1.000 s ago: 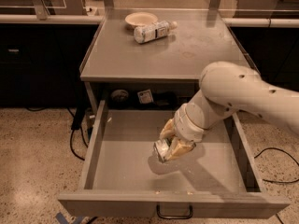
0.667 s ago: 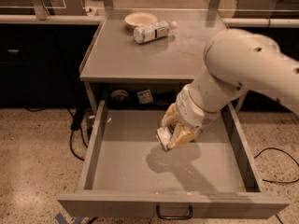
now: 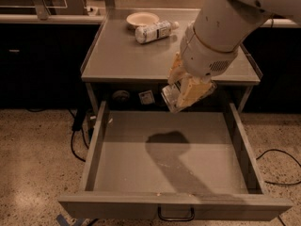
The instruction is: Pick 7up can from top drawer and place on counter
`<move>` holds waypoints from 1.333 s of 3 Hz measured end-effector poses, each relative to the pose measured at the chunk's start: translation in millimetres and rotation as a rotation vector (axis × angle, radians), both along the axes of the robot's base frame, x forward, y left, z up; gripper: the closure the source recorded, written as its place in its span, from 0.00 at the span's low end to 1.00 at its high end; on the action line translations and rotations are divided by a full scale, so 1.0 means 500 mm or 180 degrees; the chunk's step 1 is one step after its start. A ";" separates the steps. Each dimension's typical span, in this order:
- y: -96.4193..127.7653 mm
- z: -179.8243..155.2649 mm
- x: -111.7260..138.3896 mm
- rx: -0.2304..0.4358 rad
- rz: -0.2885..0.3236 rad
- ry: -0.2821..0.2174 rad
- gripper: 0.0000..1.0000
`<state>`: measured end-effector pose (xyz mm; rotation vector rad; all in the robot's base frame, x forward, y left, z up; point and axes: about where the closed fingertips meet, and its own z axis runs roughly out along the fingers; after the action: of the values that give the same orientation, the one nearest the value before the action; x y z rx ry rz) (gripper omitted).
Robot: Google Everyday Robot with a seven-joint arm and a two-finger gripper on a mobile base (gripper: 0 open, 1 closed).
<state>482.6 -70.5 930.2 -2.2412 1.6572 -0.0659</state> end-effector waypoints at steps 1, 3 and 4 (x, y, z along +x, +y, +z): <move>0.000 0.000 0.001 -0.0001 0.0001 -0.0002 1.00; -0.029 -0.013 0.111 -0.0221 0.0208 0.0017 1.00; -0.056 -0.022 0.206 -0.0357 0.0342 0.0068 1.00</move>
Offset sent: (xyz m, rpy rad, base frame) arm 0.0458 -0.0092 -0.0091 -0.0486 -0.0013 0.0463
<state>585.7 -98.3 919.4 -2.4183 1.5768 -0.1110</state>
